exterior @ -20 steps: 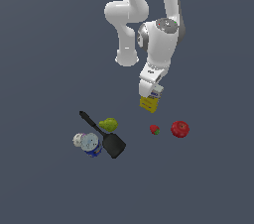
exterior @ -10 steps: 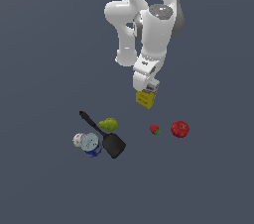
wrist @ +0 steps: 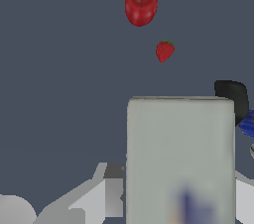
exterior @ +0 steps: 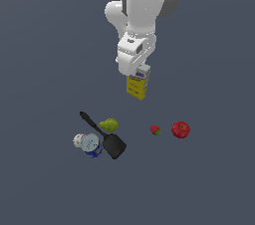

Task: Pick up a designated object from a clutter of objects.

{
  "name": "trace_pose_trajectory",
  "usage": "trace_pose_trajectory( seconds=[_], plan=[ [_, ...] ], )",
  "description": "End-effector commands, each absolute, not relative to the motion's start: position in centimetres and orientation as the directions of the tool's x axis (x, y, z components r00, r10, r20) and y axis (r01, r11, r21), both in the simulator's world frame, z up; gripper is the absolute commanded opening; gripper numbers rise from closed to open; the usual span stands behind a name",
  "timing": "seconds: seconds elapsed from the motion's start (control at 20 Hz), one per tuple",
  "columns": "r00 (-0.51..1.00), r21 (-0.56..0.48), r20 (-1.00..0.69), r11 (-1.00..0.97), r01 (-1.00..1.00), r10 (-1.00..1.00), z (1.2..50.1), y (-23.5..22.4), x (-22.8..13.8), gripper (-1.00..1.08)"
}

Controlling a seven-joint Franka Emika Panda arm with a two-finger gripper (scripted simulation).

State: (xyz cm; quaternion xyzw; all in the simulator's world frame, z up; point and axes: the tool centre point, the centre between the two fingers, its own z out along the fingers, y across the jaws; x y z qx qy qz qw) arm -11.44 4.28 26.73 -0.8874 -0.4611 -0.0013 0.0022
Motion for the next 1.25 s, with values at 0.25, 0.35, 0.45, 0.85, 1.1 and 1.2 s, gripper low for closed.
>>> trace_pose_trajectory(
  seconds=[0.25, 0.35, 0.45, 0.85, 1.1, 1.2],
  plan=[
    [0.575, -0.003, 0.003, -0.575, 0.818, 0.818, 33.4, -0.4, -11.9, -1.00],
    [0.576, -0.002, 0.003, -0.576, 0.818, 0.818, 35.0, -1.5, -12.0, -1.00],
    [0.576, -0.002, 0.002, -0.576, 0.818, 0.818, 36.5, -2.5, -12.0, -1.00],
    [0.576, 0.000, 0.000, -0.576, 0.818, 0.818, 40.7, -5.4, -12.0, -1.00],
    [0.576, 0.000, 0.000, -0.576, 0.818, 0.818, 41.8, -6.2, -11.9, -1.00],
    [0.576, 0.000, 0.000, -0.576, 0.818, 0.818, 41.9, -6.2, -11.9, -1.00]
  ],
)
